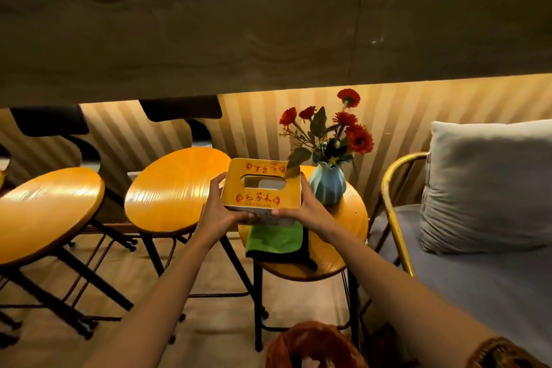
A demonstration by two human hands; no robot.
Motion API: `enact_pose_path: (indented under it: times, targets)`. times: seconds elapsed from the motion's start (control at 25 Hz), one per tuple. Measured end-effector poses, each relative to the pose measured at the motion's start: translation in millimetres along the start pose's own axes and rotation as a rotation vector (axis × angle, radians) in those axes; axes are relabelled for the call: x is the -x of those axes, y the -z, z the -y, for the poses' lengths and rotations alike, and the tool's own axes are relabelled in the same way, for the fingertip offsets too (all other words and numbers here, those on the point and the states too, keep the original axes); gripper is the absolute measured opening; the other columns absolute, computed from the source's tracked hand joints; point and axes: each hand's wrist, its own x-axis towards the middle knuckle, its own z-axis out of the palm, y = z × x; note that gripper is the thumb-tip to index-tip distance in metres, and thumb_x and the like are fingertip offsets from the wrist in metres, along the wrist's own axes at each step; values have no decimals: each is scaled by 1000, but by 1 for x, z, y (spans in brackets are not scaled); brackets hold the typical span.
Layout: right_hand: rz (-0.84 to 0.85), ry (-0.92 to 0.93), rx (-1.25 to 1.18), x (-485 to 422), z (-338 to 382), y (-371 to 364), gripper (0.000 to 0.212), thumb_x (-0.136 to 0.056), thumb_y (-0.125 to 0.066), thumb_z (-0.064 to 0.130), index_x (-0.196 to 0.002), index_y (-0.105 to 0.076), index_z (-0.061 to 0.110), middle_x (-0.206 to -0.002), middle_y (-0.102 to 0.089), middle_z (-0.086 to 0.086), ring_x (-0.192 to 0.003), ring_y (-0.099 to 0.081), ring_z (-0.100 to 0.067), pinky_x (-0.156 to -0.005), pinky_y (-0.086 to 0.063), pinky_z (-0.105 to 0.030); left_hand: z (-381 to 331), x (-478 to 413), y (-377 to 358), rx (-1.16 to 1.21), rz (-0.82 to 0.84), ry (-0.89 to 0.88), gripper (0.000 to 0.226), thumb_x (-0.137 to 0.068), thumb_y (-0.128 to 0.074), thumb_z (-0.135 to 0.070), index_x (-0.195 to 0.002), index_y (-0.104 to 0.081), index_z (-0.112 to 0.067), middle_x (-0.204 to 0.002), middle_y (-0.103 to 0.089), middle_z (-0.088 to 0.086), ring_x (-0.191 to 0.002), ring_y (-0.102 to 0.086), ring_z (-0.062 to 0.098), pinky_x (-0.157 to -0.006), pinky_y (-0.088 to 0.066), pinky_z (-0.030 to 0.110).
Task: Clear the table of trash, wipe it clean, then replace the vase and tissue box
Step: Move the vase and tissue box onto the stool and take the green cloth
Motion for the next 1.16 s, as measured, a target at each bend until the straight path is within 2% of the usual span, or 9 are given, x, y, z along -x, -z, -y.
enact_pose_path:
  times: [0.08, 0.16, 0.28, 0.56, 0.76, 0.88, 1.0, 1.08, 1.16]
  targets:
    - [-7, -44, -8, -29, -7, 2, 128, -53, -85, 54, -149, -3, 35, -146, -41, 2, -129, -46, -21, -108, -40, -46, 10, -30, -2, -6, 6, -6, 105, -62, -86, -11, -142, -21, -23, -121, -51, -4, -112, -52, 14, -86, -47, 26]
    - [-22, -81, -2, -50, -13, 5, 128, -57, -85, 51, -151, 0, 27, -149, -37, -2, -131, -42, -22, -108, -39, -40, 17, -51, -6, -16, 2, -9, 105, -62, -86, -11, -143, -20, -23, -120, -49, -6, -110, -52, 15, -83, -47, 25]
    - [-67, -93, 40, -80, -19, 13, 100, -70, -83, 35, -144, -19, 15, -142, -41, -2, -124, -40, -15, -95, -37, -25, 27, -81, -14, -23, -4, -15, 105, -63, -86, -11, -143, -19, -22, -125, -46, -3, -111, -50, 17, -89, -46, 34]
    - [-136, -150, -45, -104, -46, 14, 77, -67, -85, 29, -125, -35, 19, -127, -57, -5, -115, -56, -21, -92, -50, -35, 51, -101, -32, 19, 41, 29, 102, -66, -83, -8, -144, -17, -23, -120, -49, -4, -110, -53, 17, -76, -50, 21]
    - [-165, -164, -39, -97, -58, 8, 125, -49, -84, 62, -148, -14, 32, -146, -41, 3, -128, -46, -20, -104, -43, -47, 60, -91, -36, 103, 69, 88, 101, -64, -85, -17, -138, -19, -33, -126, -51, -2, -117, -54, 20, -90, -54, 41]
    - [-155, -171, 12, -75, -53, 6, 96, -65, -80, 53, -143, -31, 27, -133, -54, 5, -120, -52, -17, -101, -45, -37, 53, -73, -43, 45, 21, 112, 103, -66, -85, -23, -142, -15, -33, -128, -47, -15, -121, -48, 15, -99, -46, 41]
    - [-222, -170, 214, -43, -63, -1, 52, -81, -73, 30, -125, -52, 15, -121, -58, 0, -112, -54, -16, -91, -45, -25, 42, -40, -66, -11, -243, 279, 105, -71, -81, -22, -148, -10, -20, -137, -49, 4, -125, -47, 25, -100, -41, 47]
    - [-261, -151, 485, -24, -76, -5, 46, -82, -69, 22, -124, -53, 12, -126, -51, -3, -116, -47, -18, -98, -42, -29, 39, -17, -86, -79, -335, 400, 92, -73, -80, -22, -144, -23, -12, -133, -50, 13, -121, -50, 31, -94, -45, 45]
    - [-252, -120, 724, -8, -88, -8, 36, -84, -65, 20, -117, -53, 11, -121, -48, -5, -111, -43, -21, -94, -41, -31, 41, 1, -103, -241, -261, 436, 67, -73, -78, -27, -127, -43, -9, -121, -57, 13, -111, -56, 32, -88, -49, 41]
